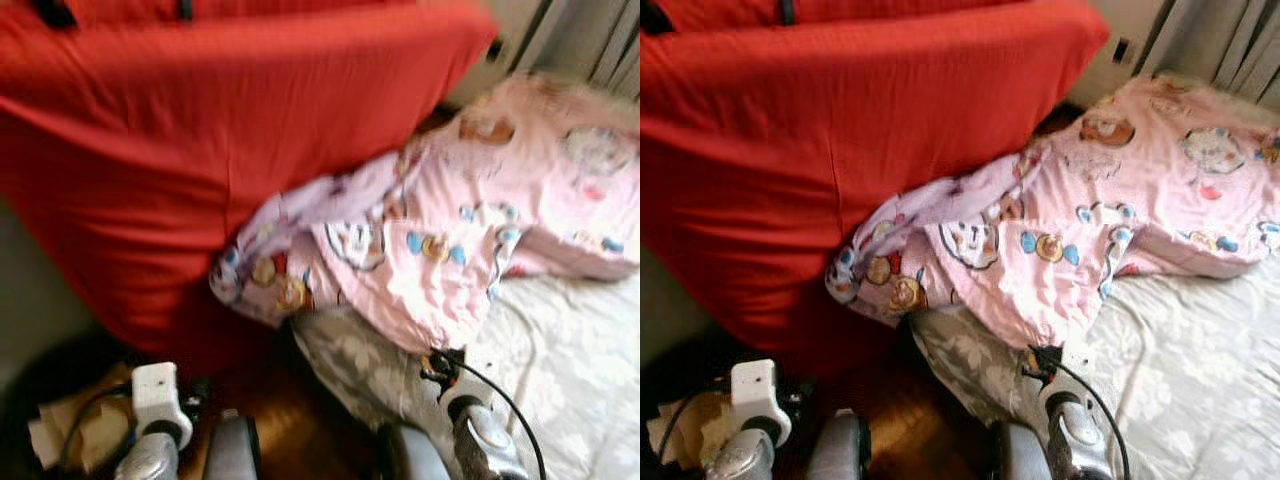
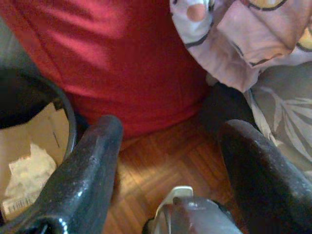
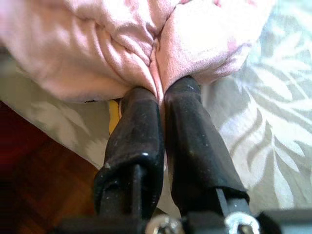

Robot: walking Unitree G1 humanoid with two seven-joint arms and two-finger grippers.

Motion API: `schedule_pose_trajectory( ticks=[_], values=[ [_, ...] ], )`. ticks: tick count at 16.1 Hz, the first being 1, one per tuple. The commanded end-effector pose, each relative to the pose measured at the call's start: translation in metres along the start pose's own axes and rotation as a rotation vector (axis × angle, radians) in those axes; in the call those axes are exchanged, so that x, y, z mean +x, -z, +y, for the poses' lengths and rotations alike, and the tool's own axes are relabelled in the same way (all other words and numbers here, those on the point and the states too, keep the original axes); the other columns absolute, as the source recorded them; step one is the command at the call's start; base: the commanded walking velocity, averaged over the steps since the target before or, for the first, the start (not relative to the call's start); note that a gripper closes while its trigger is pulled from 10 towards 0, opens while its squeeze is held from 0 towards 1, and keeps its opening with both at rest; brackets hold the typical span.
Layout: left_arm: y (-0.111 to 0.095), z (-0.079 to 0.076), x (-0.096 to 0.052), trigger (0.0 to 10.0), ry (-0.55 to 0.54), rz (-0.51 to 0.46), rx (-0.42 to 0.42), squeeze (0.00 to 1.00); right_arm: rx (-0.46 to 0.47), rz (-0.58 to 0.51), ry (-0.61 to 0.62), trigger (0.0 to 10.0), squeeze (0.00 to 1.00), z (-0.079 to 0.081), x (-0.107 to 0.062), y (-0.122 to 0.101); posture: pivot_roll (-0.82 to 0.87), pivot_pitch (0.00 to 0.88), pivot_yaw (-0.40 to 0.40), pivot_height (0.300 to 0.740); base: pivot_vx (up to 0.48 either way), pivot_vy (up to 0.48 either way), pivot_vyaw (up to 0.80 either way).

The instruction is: Clean up the room

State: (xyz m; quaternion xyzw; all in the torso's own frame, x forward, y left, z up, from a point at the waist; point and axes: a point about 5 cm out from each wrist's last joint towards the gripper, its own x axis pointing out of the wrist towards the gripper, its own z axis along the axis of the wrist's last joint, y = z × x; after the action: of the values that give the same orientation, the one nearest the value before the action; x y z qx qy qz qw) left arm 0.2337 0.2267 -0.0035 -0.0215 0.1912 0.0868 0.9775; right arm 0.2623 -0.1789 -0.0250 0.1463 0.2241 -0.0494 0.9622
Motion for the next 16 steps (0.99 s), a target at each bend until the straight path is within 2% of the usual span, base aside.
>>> schedule_pose_trajectory(
  ticks=[1, 2, 4, 11, 16],
  values=[
    [0.015, 0.004, -0.003, 10.0, -0.015, 0.054, 0.015, 0.00, 0.034, -0.026, 0.021, 10.0, 0.00, -0.007, -0.003, 0.001, 0.08, 0.000, -0.047, 0.627, 0.000, 0.000, 0.00],
    [0.023, 0.002, -0.001, 10.0, -0.011, 0.088, 0.022, 0.00, 0.036, -0.056, 0.047, 10.0, 0.00, -0.013, -0.005, -0.001, 0.06, 0.000, -0.049, 0.632, 0.000, 0.000, 0.00],
    [0.029, 0.001, 0.002, 10.0, -0.015, 0.117, 0.029, 0.00, 0.035, -0.064, 0.049, 10.0, 0.00, -0.013, -0.005, -0.003, 0.06, 0.000, -0.055, 0.652, 0.000, 0.000, 0.00],
    [0.056, 0.000, -0.005, 10.0, -0.008, 0.243, 0.069, 0.00, 0.007, -0.060, 0.007, 10.0, 0.00, 0.000, 0.001, -0.008, 0.06, 0.000, -0.057, 0.732, 0.000, 0.000, 0.00],
    [0.078, -0.006, -0.018, 10.0, 0.040, 0.340, 0.105, 0.00, -0.007, -0.054, -0.001, 10.0, 0.00, 0.004, 0.000, -0.005, 0.06, 0.000, -0.057, 0.740, 0.000, 0.000, 0.00]
  ],
)
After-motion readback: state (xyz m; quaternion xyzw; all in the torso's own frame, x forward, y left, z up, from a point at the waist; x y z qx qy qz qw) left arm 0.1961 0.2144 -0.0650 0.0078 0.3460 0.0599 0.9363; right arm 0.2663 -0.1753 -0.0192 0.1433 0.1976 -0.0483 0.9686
